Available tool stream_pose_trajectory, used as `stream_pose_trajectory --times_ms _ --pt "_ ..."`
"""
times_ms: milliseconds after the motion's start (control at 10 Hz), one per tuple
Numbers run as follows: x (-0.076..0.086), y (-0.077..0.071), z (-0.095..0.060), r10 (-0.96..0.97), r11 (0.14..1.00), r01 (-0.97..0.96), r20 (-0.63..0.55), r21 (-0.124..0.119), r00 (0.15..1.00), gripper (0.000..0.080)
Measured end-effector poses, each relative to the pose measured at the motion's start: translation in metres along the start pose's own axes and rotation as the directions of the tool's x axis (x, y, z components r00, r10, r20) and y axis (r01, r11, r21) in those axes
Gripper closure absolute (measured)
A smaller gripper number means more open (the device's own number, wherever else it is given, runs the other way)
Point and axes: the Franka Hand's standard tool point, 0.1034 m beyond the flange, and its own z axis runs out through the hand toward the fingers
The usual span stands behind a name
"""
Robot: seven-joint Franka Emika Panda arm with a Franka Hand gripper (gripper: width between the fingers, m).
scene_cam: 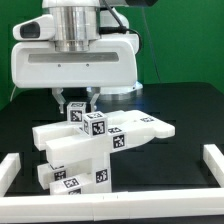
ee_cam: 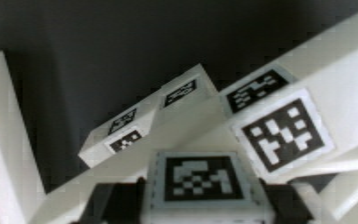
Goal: Assemble chair
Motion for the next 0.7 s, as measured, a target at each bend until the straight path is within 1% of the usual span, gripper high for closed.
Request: stream_pose_trajectory --times_ms 200,400,500,700 --pt "0.0000 -0.0003 0.0001 0.145 0.989 -0.145 0.000 0.001 0.989 0.0515" --pt "0.0032 0.0018 0.0004 0.325 0.946 -0.325 -0.022 -0.001 0.945 0.0515" --pt "0.0042 0.0030 0.0006 0.406 0.914 -0.406 -0.037 0.003 0.913 0.0515" --pt "0.0041 0.0052 0.0009 0.610 0.792 -0.610 -0.030 0.031 0.791 0.0515"
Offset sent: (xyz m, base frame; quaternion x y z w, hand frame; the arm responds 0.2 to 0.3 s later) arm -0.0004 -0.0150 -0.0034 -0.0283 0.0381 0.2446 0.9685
